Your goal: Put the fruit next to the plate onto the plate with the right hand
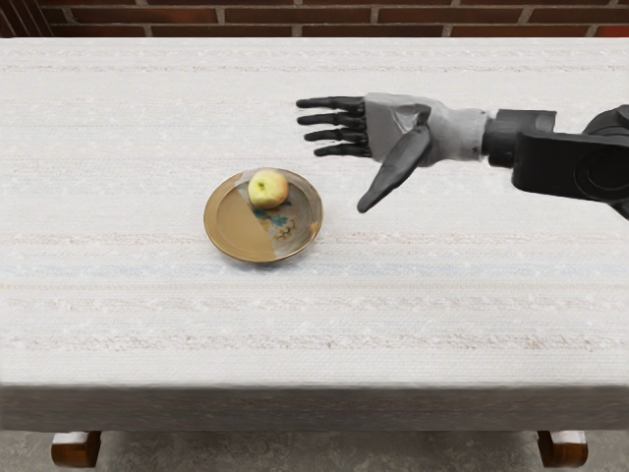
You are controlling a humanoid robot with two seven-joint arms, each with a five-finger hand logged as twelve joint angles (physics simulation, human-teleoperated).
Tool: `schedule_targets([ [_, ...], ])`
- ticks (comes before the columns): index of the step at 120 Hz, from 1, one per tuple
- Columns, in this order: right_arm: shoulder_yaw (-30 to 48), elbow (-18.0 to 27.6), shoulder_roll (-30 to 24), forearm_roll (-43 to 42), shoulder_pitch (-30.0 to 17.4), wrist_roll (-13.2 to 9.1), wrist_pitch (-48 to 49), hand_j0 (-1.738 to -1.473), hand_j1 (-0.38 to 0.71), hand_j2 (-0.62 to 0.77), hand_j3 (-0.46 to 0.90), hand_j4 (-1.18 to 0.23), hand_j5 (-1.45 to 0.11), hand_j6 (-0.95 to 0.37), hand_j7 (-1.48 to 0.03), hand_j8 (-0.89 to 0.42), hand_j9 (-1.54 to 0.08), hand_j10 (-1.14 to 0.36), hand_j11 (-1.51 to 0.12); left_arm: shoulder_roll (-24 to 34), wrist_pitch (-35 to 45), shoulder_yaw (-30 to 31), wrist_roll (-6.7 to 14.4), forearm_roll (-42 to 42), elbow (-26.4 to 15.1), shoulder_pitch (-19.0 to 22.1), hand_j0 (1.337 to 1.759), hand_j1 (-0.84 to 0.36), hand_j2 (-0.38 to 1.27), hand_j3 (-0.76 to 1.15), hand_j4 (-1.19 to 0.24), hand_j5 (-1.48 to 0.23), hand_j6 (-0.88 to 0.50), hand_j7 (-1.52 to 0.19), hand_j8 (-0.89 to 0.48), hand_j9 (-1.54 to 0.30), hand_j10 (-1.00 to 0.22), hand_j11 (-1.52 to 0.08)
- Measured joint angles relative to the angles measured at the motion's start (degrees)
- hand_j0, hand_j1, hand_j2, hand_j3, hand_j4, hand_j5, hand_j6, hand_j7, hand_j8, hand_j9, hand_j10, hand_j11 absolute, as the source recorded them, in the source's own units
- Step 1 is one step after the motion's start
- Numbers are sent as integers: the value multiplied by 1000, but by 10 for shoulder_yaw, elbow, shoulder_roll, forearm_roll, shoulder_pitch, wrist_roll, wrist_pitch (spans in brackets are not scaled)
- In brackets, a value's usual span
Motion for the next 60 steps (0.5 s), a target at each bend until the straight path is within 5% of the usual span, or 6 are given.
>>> schedule_targets([
  [27,0,3,-158,120,-69,-1,23,-1658,-293,-3,0,-48,-64,-47,-64,-46,-64,-47,-63,0,0,0,0,0,0,0,1658,59,49,0,-242,-314,-242,-314,-242,-314,-242,-314],
  [60,-3,2,-198,144,-104,-2,26,-1658,-301,-5,0,-39,-53,-38,-54,-38,-53,-39,-53,0,0,0,0,0,-1,0,1658,60,49,0,-241,-314,-241,-314,-241,-314,-241,-314],
])
